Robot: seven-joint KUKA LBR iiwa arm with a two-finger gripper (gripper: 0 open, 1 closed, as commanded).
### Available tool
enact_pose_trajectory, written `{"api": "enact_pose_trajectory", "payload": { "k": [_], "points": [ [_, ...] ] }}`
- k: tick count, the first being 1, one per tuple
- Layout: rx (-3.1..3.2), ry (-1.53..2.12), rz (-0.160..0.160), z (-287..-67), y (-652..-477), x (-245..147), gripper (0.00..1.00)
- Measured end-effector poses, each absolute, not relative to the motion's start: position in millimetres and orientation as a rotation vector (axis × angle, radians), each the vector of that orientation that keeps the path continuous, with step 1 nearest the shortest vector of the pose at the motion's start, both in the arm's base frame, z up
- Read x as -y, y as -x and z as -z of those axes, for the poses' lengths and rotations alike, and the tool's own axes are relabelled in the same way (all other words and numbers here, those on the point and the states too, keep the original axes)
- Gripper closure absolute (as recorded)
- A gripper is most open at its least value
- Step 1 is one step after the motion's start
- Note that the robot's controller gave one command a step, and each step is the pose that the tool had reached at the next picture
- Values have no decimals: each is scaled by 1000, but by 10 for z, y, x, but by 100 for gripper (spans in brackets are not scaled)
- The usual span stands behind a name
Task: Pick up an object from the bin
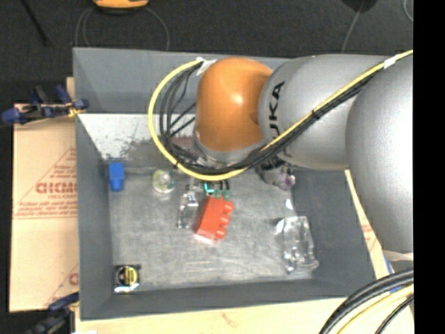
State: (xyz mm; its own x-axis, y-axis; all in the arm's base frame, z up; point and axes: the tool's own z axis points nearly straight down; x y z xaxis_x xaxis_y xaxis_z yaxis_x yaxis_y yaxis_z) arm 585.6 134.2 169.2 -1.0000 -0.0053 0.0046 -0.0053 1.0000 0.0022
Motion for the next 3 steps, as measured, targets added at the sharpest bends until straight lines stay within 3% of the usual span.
{"api": "enact_pose_trajectory", "payload": {
  "k": [1,2,3],
  "points": [
    [3131,-400,4,-739,-5424,-602,0],
    [3124,-436,-1,-772,-5658,-85,0],
    [3135,-435,3,-799,-5682,-121,100]
  ]
}}
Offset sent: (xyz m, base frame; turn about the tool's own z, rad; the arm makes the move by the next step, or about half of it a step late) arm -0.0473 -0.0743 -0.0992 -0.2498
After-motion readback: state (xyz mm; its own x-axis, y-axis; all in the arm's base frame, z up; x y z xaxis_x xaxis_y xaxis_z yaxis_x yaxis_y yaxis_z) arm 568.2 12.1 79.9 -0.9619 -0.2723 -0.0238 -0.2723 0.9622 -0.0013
